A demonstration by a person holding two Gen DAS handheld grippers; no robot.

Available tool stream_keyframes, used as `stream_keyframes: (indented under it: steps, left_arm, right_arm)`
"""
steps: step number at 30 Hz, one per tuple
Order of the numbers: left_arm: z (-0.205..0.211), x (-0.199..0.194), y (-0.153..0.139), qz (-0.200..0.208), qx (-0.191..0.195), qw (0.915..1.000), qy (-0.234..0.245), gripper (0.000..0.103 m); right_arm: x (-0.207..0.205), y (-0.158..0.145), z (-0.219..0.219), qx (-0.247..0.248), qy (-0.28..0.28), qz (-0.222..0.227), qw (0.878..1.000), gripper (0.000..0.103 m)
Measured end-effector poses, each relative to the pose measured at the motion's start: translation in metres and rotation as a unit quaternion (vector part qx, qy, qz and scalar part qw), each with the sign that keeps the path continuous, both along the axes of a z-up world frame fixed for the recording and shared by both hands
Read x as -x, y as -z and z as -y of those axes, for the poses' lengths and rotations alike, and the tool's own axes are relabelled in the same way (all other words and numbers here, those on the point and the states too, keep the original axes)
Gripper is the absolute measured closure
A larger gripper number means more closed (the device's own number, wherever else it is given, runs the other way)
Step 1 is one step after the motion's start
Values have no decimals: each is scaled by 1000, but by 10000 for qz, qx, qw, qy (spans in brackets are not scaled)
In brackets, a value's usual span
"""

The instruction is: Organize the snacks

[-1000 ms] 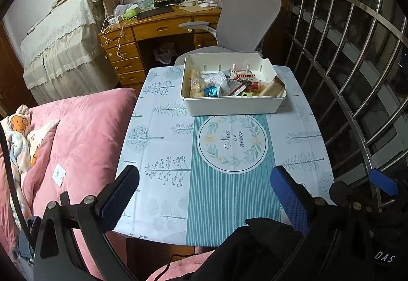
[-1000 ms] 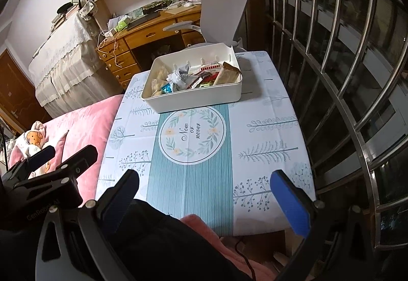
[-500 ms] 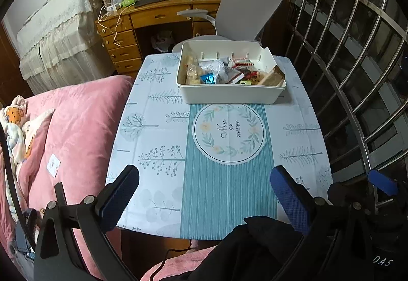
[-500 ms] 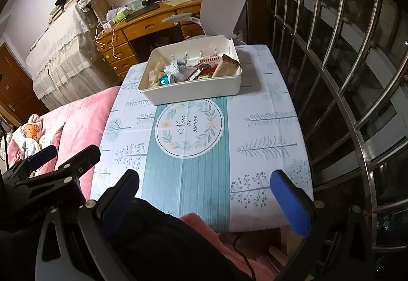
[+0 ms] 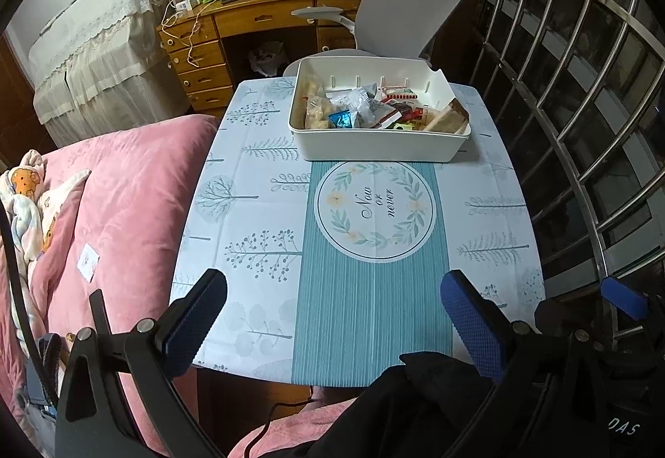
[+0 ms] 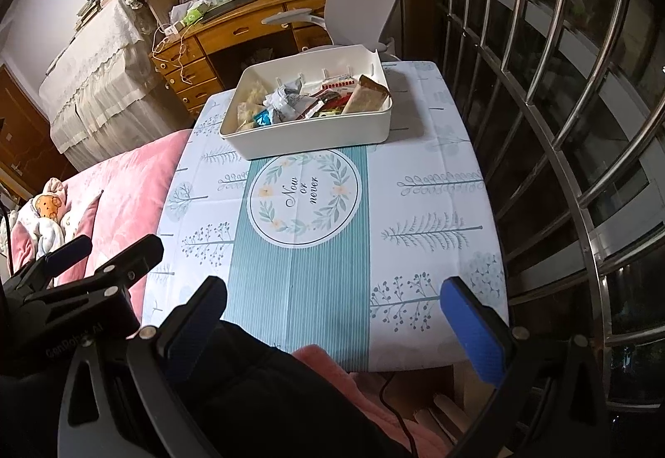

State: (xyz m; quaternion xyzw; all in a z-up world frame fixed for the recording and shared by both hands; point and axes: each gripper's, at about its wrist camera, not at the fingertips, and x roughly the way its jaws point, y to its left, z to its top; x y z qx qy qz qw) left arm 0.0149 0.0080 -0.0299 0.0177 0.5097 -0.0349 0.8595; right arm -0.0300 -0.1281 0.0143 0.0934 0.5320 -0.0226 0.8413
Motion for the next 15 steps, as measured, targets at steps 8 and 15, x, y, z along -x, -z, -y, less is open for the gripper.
stream_keyframes:
  steps: [8, 15]
  left_arm:
    - [2, -3, 0, 31, -33, 10000, -44, 1]
    - [6, -4, 0, 35, -57, 9999, -82, 1]
  right_arm:
    - [-4, 1, 2, -22, -35, 15, 10000, 0]
    - [-5, 1, 2, -28, -43, 13, 10000, 0]
